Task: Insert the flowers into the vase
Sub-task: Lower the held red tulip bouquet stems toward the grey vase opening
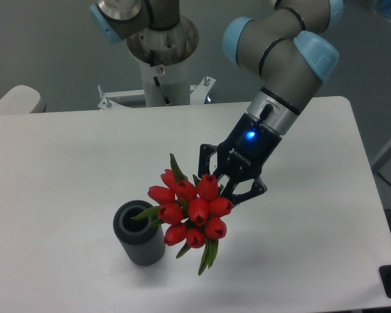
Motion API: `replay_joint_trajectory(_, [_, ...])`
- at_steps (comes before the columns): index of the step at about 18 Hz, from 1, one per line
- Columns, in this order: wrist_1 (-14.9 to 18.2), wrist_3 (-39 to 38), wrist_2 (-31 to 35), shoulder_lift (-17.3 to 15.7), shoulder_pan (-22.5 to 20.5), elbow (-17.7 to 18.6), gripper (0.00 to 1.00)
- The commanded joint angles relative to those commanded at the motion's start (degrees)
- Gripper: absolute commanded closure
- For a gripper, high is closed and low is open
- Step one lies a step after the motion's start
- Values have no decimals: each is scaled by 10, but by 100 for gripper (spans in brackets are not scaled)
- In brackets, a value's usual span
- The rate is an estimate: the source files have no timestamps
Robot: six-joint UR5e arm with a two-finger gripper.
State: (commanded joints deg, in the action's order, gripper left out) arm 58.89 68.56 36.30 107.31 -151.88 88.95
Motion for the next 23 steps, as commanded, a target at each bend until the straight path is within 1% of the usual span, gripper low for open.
replay_joint_trajectory(2, [-3,1,0,-1,3,5,71])
replay_joint_trajectory(6, [-30,-36,-1,-1,4,4,70])
replay_joint_trajectory(9, [-49,-49,-2,0,4,5,70])
replay_joint_trajectory(15, [-64,-62,-9,2,11,7,71])
replay_joint_trajectory(19, [-101,-98,-10,2,11,14,71])
replay_joint_trajectory(23, [-107,-110,-11,1,18,15,70])
